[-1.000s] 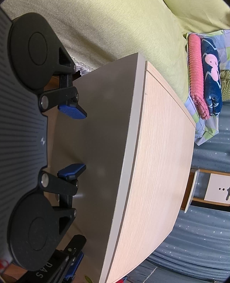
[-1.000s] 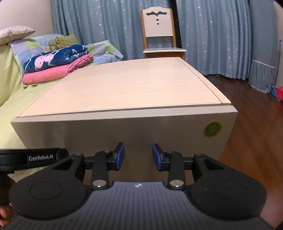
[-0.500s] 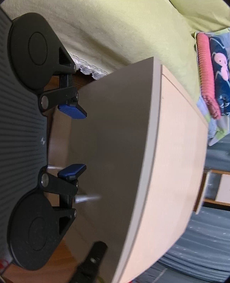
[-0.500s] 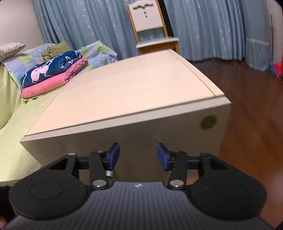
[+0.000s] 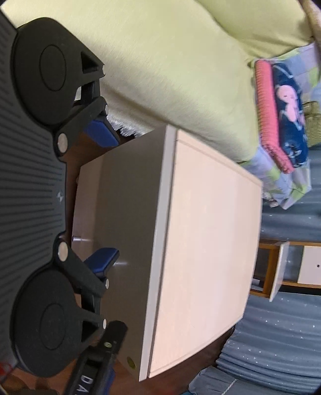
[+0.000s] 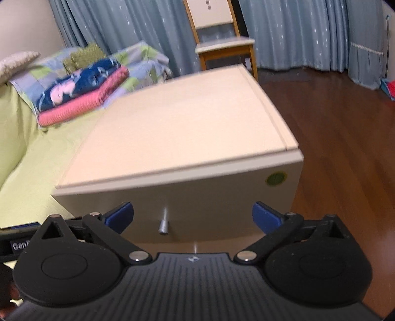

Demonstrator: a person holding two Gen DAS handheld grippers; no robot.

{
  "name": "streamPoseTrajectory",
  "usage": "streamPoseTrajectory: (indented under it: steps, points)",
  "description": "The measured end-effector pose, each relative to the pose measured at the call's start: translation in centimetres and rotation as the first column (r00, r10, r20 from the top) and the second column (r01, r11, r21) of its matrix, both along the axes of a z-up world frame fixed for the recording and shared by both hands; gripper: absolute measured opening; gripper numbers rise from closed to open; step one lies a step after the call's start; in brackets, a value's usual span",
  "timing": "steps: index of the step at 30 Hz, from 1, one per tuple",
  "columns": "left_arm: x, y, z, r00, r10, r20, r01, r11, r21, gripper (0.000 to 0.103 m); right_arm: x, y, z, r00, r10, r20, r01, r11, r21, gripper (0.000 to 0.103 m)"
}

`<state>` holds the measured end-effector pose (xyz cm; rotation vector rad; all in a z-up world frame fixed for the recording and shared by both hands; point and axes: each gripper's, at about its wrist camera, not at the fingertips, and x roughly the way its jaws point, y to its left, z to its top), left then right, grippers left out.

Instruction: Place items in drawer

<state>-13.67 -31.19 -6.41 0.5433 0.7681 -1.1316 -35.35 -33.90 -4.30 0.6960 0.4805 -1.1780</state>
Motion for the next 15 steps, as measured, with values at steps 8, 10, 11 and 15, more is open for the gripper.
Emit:
streamPoseTrajectory:
  steps: [8, 10, 11, 15]
  points:
    - [-0.7, 2.5, 2.9, 1.000, 0.015, 0.021, -0.014, 0.999, -0.035, 0.098, 0.4, 2.3, 3.3, 0.995, -0.010, -0.100, 0.002, 0.997, -0.083, 0.102]
    - [-0.7, 3.1, 3.4, 0.999, 0.030, 0.022, -0.029, 0.999, -0.037, 0.099, 0.3, 3.0, 4.0, 0.995, -0.014, -0.103, 0.003, 0.994, -0.107, 0.102]
    - [-0.7, 3.5, 3.7, 0.999, 0.040, 0.021, -0.040, 0.999, -0.034, 0.100, 0.2, 3.4, 4.3, 0.994, -0.016, -0.105, 0.003, 0.993, -0.119, 0.102]
    - [-0.4, 5.2, 4.8, 0.997, 0.074, -0.003, -0.074, 0.996, -0.042, 0.100, -0.3, 4.7, 5.7, 0.996, -0.025, -0.086, 0.012, 0.989, -0.145, 0.102]
